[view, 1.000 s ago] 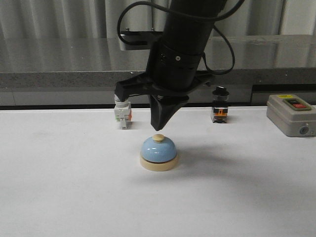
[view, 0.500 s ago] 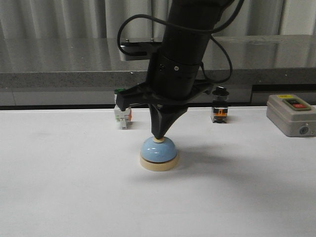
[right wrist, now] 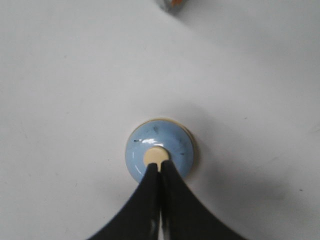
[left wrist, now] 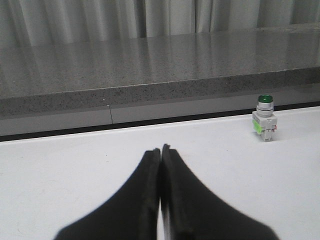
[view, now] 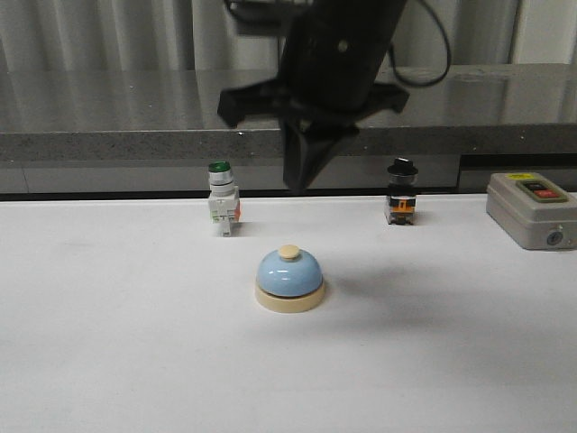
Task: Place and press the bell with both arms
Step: 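Lift the right gripper up and away from the bell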
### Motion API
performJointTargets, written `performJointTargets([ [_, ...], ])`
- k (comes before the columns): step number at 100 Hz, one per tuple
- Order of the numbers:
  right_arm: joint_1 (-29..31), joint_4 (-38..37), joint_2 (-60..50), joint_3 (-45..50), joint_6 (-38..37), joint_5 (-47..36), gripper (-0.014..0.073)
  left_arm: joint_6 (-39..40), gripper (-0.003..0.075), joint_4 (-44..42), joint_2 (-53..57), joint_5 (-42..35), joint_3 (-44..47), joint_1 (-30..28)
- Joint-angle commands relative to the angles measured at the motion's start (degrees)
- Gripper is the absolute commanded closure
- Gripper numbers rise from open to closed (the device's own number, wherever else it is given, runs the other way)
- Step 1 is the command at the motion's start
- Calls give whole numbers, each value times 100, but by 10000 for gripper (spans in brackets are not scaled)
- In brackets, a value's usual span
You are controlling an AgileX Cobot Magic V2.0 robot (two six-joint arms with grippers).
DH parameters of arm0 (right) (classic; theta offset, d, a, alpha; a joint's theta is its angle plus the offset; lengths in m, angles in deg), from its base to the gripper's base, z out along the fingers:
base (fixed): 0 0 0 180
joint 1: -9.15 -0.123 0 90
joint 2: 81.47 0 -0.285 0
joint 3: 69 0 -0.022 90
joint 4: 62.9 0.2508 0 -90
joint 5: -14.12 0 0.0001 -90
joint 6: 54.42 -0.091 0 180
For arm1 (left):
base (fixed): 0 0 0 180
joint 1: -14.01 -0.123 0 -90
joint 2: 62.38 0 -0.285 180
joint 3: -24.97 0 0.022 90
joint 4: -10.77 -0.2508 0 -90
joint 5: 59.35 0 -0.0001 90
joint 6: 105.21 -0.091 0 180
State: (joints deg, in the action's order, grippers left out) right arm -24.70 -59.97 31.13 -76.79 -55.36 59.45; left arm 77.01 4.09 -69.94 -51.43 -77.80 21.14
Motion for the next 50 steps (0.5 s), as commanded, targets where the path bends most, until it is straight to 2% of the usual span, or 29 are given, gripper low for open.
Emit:
performJointTargets([
  [1, 156, -149, -709, -95, 37, -121, 654, 30, 740, 19, 166, -501, 237, -16],
  [26, 773, -385, -1905, 432, 37, -221, 654, 30, 740, 19, 166, -501, 237, -16],
  [50, 1547, -436, -3404, 1837, 11, -839, 654, 30, 740, 19, 166, -501, 237, -16],
])
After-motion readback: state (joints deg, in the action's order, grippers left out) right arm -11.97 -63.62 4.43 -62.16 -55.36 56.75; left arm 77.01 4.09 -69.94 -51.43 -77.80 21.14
